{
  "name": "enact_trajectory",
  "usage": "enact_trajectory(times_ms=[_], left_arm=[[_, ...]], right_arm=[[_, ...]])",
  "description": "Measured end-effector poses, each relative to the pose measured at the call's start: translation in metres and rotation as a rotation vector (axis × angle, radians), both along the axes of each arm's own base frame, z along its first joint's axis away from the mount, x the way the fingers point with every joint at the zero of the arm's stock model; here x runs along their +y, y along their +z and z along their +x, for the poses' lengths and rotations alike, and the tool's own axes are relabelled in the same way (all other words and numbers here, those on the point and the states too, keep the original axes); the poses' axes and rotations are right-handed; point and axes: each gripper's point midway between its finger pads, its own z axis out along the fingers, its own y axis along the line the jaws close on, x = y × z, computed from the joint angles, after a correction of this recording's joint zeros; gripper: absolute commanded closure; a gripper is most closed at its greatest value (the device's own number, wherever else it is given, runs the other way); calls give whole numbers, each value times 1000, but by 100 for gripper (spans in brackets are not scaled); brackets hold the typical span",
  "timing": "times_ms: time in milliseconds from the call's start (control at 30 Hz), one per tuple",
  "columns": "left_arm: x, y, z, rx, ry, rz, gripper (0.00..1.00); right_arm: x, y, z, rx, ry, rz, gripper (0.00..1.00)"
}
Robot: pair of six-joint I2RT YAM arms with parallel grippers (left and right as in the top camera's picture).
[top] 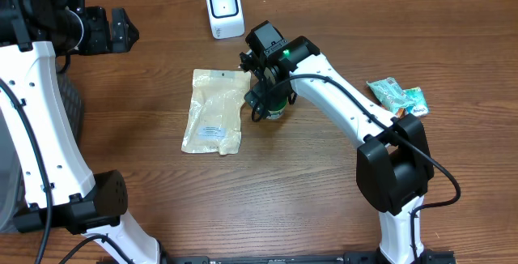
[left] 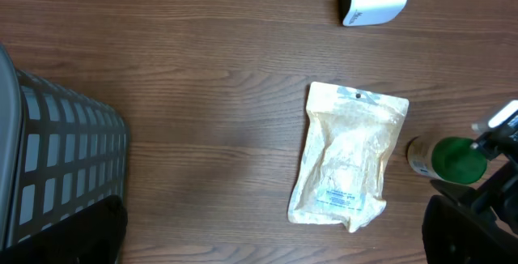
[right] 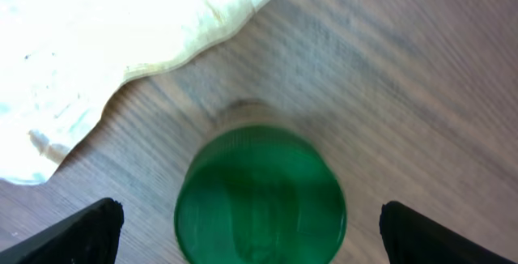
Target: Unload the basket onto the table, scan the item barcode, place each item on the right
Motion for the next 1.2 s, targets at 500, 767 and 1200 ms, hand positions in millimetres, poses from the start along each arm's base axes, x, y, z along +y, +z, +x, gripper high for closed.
enact_trajectory(times_ms=[500, 767, 1200], left_arm=[[0, 0, 0, 0, 0, 0, 1], [0, 0, 0, 0, 0, 0, 0], [0, 0, 0, 0, 0, 0, 0]], right_arm=[[-19, -4, 15, 30, 13, 83, 6], [-13, -4, 10, 54, 28, 115, 3], [-7, -4, 4, 66, 44, 120, 5]])
